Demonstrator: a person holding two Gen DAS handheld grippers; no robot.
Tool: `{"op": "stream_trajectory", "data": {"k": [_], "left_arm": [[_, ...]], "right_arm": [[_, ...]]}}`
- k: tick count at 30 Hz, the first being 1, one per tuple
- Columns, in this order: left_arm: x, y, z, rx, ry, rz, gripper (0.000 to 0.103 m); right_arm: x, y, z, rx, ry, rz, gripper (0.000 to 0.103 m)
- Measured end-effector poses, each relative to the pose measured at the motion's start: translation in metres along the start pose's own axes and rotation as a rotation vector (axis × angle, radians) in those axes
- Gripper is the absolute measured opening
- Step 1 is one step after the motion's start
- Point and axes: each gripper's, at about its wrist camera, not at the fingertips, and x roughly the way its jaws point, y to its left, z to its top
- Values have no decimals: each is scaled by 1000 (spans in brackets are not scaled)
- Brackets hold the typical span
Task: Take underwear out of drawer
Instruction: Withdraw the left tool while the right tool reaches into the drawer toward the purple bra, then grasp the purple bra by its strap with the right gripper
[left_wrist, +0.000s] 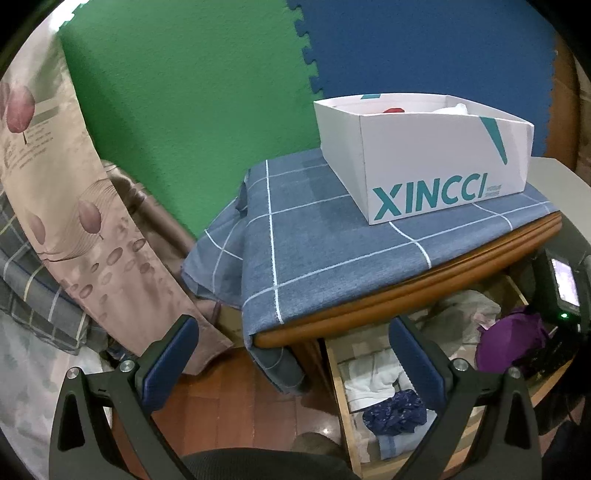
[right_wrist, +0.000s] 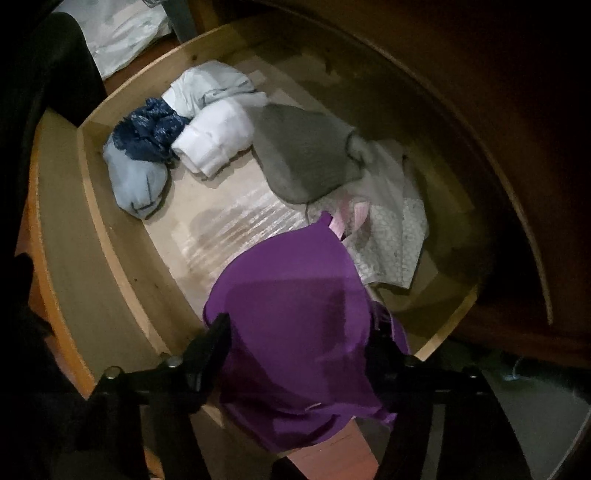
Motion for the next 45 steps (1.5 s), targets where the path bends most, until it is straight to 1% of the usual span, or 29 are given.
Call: {"op": "stream_trajectory", "data": {"k": [1, 2, 3, 5, 7, 8, 10, 13, 14, 15, 17, 20, 22, 24, 27, 29, 30, 31, 32, 33, 34, 36, 37, 40, 41, 43, 45], "left_arm": [[0, 0, 0, 0, 1, 0, 102], [1, 0, 0, 1, 3, 5, 102], [2, 0, 0, 2, 7, 11, 102], [3, -1, 0, 2, 11, 20, 102], [3, -1, 0, 3, 11, 25, 102], [3, -2, 0, 5, 12, 28, 102], [3, -2, -1, 11, 13, 38, 102], [3, -3, -1, 16, 13, 45, 102], [4, -3, -1, 17, 17, 47, 102], [5, -3, -1, 17, 19, 49, 102], [5, -3, -1, 18, 18, 48, 102], [6, -4, -1, 22, 13, 57, 102], [6, -4, -1, 25, 12, 61, 102], [6, -5, -1, 25, 13, 62, 102], [6, -5, -1, 25, 13, 60, 102], [7, -4, -2, 25, 17, 61, 102], [7, -5, -2, 25, 17, 61, 102], [6, -4, -2, 26, 16, 63, 102], [6, -5, -2, 28, 15, 63, 102], [6, -4, -2, 28, 15, 63, 102], [6, -5, -3, 30, 16, 64, 102], [6, -5, -3, 31, 17, 66, 102], [6, -5, -3, 31, 16, 64, 102], [6, -5, -3, 34, 15, 66, 102], [6, -6, -3, 36, 15, 67, 102], [6, -7, -4, 42, 15, 72, 102], [7, -7, -4, 47, 18, 74, 102]], "right_arm": [[-6, 2, 0, 7, -15, 8, 58], [-16, 3, -1, 15, -44, 21, 52], [-21, 4, -2, 21, -59, 28, 39], [-35, 1, -3, 56, -93, 65, 33], [-45, -2, -5, 86, -116, 83, 31], [-48, -5, -4, 108, -128, 91, 27], [-56, -7, -7, 146, -160, 108, 10], [-66, -9, -9, 206, -206, 147, 6], [-69, -9, -10, 214, -213, 153, 3], [-67, -8, -11, 220, -212, 156, 3], [-62, -6, -11, 212, -190, 152, 3], [-55, -1, -8, 183, -147, 186, 4], [-46, 4, -3, 157, -108, 195, 5], [-38, 5, 1, 151, -74, 181, 7], [-33, 8, 8, 105, -58, 108, 11], [-30, 6, 14, 106, -26, 135, 15], [-32, 5, 15, 110, -22, 152, 22], [-35, 3, 17, 116, -21, 195, 30], [-35, 2, 17, 120, -8, 236, 52], [-35, 2, 17, 121, 13, 268, 72], [-34, 3, 16, 120, 30, 279, 74], [-34, 6, 13, 105, 55, 304, 74], [-34, 8, 11, 88, 63, 302, 74], [-27, 15, 10, 39, 88, 194, 74], [-24, 15, 10, 39, 94, 190, 74], [-19, 16, 11, 52, 92, 233, 74], [-16, 19, 12, 39, 75, 228, 72]]}}
